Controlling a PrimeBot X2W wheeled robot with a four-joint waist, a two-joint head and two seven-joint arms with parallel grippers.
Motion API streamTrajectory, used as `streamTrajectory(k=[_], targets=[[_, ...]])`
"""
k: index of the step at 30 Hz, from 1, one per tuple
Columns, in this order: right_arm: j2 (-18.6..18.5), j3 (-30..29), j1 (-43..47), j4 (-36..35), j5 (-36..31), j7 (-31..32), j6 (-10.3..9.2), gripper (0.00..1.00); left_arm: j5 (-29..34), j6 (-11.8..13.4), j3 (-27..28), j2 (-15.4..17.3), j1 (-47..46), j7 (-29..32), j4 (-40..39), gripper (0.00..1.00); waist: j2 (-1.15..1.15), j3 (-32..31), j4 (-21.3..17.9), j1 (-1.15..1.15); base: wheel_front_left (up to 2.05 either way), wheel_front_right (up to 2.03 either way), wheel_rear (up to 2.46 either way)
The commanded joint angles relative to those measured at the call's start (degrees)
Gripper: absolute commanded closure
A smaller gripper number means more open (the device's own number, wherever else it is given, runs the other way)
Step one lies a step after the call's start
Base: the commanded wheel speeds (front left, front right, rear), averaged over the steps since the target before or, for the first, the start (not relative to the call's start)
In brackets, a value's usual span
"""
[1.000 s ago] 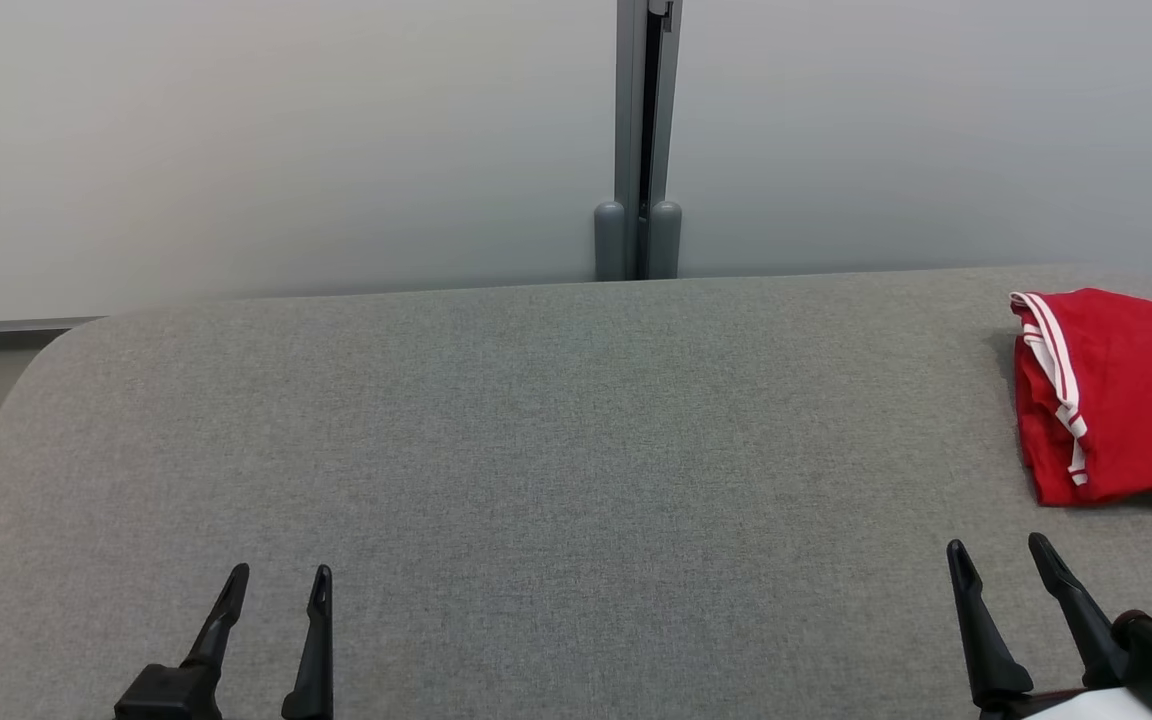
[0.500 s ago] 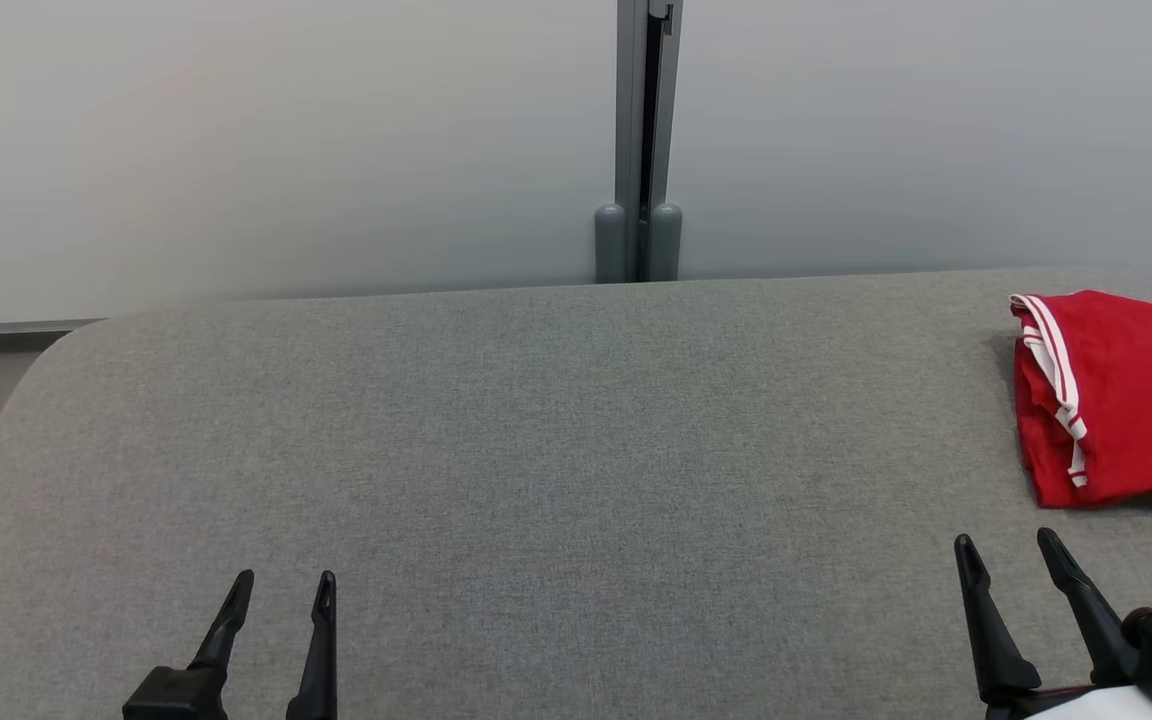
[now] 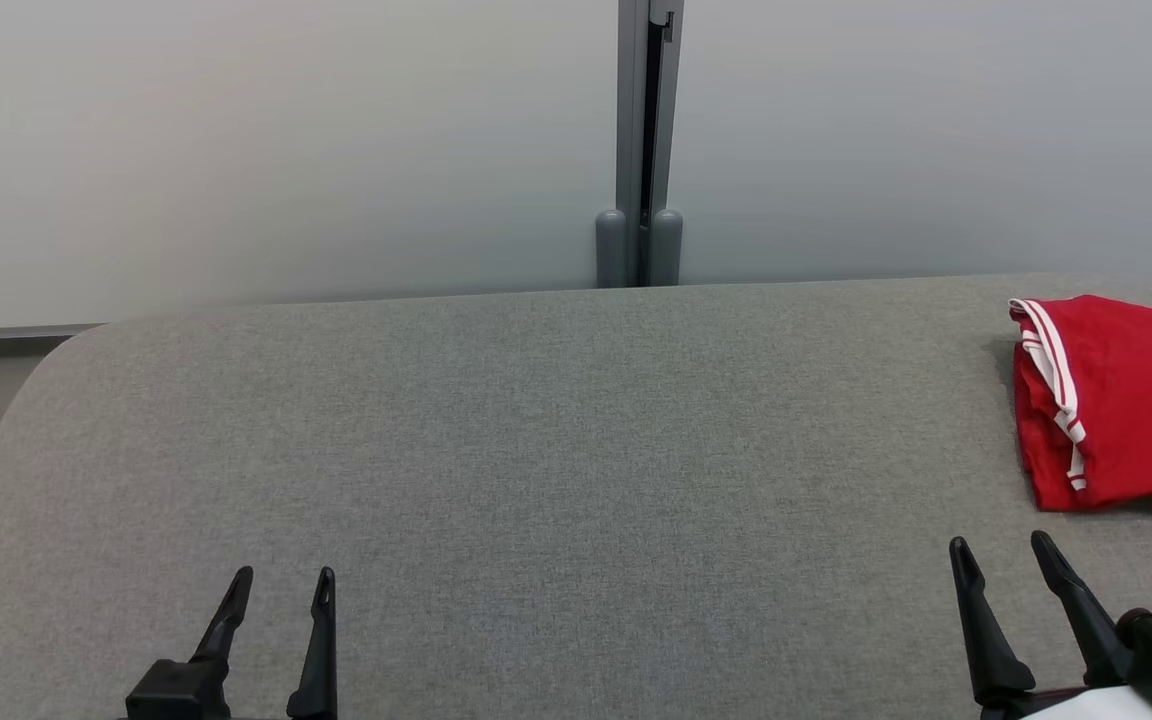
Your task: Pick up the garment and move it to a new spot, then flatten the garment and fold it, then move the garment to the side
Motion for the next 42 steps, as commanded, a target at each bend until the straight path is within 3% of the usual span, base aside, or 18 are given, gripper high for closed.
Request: streamTrajectory(k=[1, 2, 5, 23, 42], targets=[[0.06, 0.11, -0.47, 0.09, 0.27, -0.10, 0.00, 0.00, -0.19, 0.34, -0.06, 0.35, -0.86, -0.01, 0.03, 0.00, 0.00, 0.01, 0.04, 0.00, 0.00, 0.00, 0.00], [0.08, 0.15, -0.49, 0.12, 0.30, -0.12, 0.00, 1.00, -0.34, 0.10, -0.09, 0.27, -0.98, -0.36, -0.13, 1.00, 0.00, 0.04, 0.09, 0.00, 0.00, 0.00, 0.00], [0.24, 0.31, 0.25, 0.98, 0.86, -0.22, 0.00, 1.00, -0.92, -0.22, -0.06, -0.54, 0.23, 0.01, 0.69, 1.00, 0.00, 0.05, 0.05, 0.00, 0.00, 0.00, 0.00], [-0.45, -0.48, -4.21, 6.08, 21.05, -0.46, 0.00, 1.00, -19.19, -3.25, 3.68, -1.92, -3.43, 3.71, 3.01, 1.00, 0.00, 0.59, -0.26, 0.00, 0.00, 0.00, 0.00], [-0.71, -1.37, -7.69, 10.18, 36.77, -0.50, 0.00, 1.00, -33.66, -5.76, 6.80, -3.16, -6.33, 6.73, 4.66, 1.00, 0.00, 1.12, -0.57, 0.00, 0.00, 0.00, 0.00]])
